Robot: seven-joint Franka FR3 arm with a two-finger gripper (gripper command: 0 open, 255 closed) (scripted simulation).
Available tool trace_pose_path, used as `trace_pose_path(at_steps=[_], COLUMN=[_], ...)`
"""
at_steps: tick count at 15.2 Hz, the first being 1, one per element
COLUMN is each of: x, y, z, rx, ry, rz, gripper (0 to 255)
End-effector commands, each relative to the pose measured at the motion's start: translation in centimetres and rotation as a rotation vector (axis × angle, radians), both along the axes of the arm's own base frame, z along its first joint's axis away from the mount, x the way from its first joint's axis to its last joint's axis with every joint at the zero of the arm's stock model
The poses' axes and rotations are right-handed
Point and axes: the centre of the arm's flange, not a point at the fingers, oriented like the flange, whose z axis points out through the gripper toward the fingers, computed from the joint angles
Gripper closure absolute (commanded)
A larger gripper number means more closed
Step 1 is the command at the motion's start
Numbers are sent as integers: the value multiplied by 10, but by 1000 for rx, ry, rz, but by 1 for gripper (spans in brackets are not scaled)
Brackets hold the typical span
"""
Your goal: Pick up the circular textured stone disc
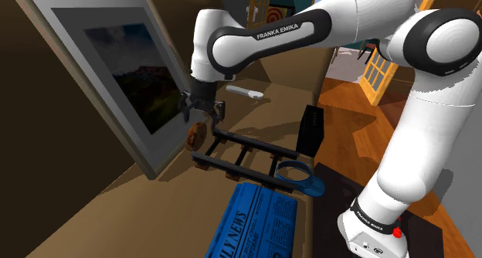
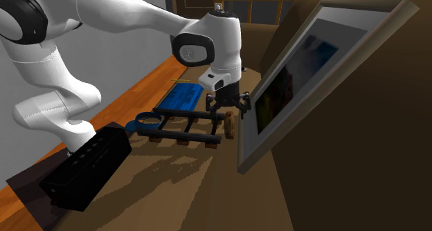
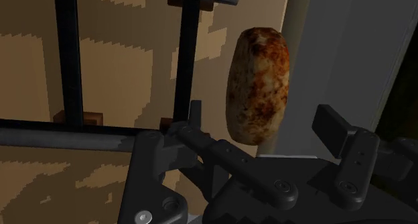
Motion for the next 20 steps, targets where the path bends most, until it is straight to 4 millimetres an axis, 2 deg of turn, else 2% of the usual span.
trace_pose_path(at_steps=[1, 4, 5, 14, 20], x=[0, 0, 0, 0, 0], y=[1, 1, 1, 1, 1], z=[-11, -19, -19, -19, 12], rx=[0, 0, 0, 0, 0], ry=[0, 0, 0, 0, 0], rz=[-1, -1, -1, -1, -1], gripper=[0, 0, 255, 255, 255])
